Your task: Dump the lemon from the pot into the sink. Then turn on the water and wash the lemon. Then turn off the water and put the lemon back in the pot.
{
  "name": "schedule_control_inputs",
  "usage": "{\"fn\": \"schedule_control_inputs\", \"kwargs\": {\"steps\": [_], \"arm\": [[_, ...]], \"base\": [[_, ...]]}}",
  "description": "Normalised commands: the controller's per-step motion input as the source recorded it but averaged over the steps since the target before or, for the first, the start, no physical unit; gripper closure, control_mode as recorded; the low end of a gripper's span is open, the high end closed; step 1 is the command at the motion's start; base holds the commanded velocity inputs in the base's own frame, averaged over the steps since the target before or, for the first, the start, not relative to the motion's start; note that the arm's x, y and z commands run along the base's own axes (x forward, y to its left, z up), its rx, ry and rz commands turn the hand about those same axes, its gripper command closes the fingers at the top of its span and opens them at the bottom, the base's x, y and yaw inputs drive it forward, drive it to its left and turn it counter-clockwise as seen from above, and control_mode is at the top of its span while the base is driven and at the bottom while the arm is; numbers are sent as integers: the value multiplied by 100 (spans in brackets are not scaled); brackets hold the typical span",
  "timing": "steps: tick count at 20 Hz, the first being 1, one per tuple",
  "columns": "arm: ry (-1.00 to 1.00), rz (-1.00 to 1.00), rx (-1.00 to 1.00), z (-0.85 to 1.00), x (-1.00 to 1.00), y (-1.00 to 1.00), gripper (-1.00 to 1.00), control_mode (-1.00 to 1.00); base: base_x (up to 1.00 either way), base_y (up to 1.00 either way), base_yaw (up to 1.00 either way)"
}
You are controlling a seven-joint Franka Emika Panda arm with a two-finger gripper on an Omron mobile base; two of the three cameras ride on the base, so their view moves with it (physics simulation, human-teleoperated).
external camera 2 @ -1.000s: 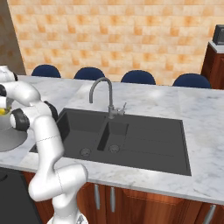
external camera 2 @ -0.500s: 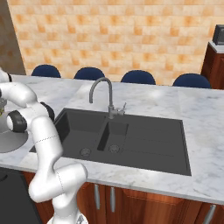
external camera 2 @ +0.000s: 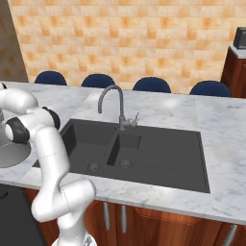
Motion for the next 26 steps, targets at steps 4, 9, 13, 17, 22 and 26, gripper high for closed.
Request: {"fn": "schedule_control_inputs", "kwargs": {"steps": [4, 9, 13, 17, 22, 26], "arm": [[-8, -5, -10, -45, -13, -47, 100, -100], [-3, -8, -4, -22, -15, -1, 100, -100], [-1, -9, 0, -3, -6, 2, 100, -100], [0, -9, 0, -1, 0, 6, -100, -100], [0, -7, 0, 0, 0, 0, -100, -100], [0, -4, 0, 0, 0, 3, -100, -100]], "base": [[0, 0, 0], [0, 0, 0], [0, 0, 0], [0, 0, 0], [0, 0, 0], [0, 0, 0]]}}
